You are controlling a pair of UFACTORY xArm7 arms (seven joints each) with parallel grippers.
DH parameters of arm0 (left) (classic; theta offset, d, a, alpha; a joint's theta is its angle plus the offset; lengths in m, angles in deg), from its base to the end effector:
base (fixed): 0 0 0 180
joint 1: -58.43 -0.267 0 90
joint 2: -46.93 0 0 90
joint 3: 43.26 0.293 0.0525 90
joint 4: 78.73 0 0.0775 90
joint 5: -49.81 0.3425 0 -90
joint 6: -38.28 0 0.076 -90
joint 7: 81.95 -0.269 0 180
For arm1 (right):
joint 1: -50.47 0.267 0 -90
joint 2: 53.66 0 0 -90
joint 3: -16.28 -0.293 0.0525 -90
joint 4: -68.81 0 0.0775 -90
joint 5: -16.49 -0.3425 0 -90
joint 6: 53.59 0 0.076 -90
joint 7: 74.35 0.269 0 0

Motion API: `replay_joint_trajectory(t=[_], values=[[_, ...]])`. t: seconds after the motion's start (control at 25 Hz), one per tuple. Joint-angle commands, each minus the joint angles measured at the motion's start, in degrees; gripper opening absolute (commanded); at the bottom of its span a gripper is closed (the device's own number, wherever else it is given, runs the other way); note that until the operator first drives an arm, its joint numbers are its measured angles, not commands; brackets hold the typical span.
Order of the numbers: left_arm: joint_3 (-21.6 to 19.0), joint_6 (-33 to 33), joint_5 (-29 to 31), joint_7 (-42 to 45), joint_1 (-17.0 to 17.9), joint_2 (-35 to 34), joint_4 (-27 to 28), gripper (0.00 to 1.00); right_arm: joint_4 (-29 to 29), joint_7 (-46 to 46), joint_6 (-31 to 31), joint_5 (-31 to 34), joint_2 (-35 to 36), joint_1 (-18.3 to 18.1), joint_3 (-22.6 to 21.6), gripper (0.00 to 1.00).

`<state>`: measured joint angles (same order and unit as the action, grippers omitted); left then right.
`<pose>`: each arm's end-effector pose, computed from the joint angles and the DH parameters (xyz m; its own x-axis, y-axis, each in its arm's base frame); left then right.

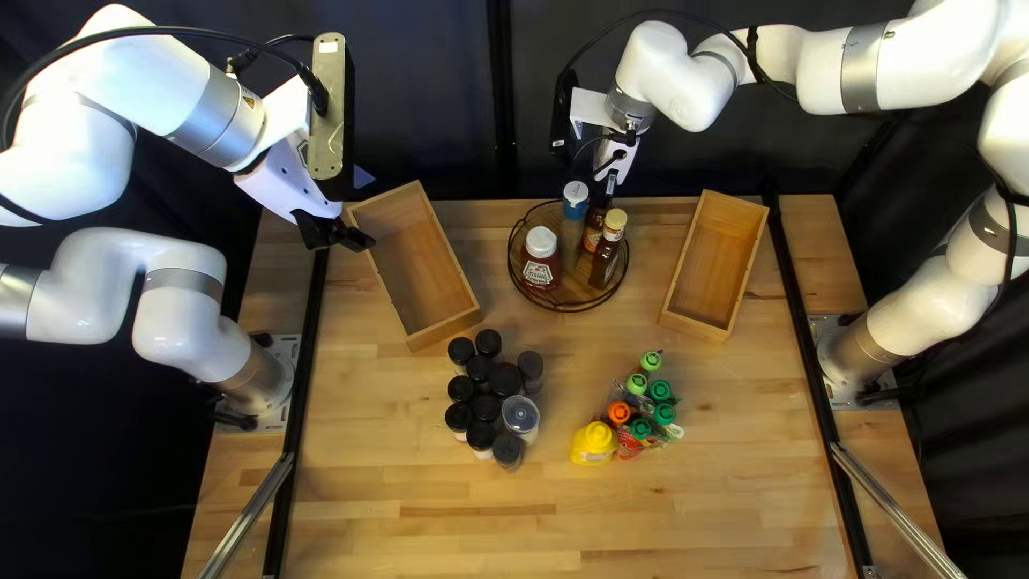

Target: Separate condiments, baby food and spices and place it in 3 different racks/containers

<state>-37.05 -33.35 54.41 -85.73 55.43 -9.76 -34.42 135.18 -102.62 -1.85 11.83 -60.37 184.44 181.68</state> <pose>0.2983 0.0657 0.4137 0.8719 0.0507 0.4871 0.0695 -0.9974 -0.0205 0.4633 -0.2660 0.1927 0.9800 -0.1050 0.1689 -0.1027 -0.9945 -0.0223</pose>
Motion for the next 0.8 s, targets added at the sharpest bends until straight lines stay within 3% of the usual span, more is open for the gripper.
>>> replay_joint_trajectory(t=[0.04,0.36,0.52,0.8], values=[[0.0,0.0,0.0,0.0,0.0,0.0,0.0,1.0,0.0,-0.6,3.0,-0.8,4.5,-0.3,0.1,1.0],[0.0,0.0,0.0,0.0,0.0,0.0,0.0,1.0,-0.9,5.8,8.8,-2.0,15.3,1.6,-2.4,1.0],[0.0,0.0,0.0,0.0,0.0,0.0,0.0,1.0,-3.6,12.2,9.3,-4.8,19.8,5.0,-6.4,1.0],[0.0,0.0,0.0,0.0,0.0,0.0,0.0,1.0,-4.3,16.4,9.8,-9.3,20.4,11.4,-13.3,1.0]])
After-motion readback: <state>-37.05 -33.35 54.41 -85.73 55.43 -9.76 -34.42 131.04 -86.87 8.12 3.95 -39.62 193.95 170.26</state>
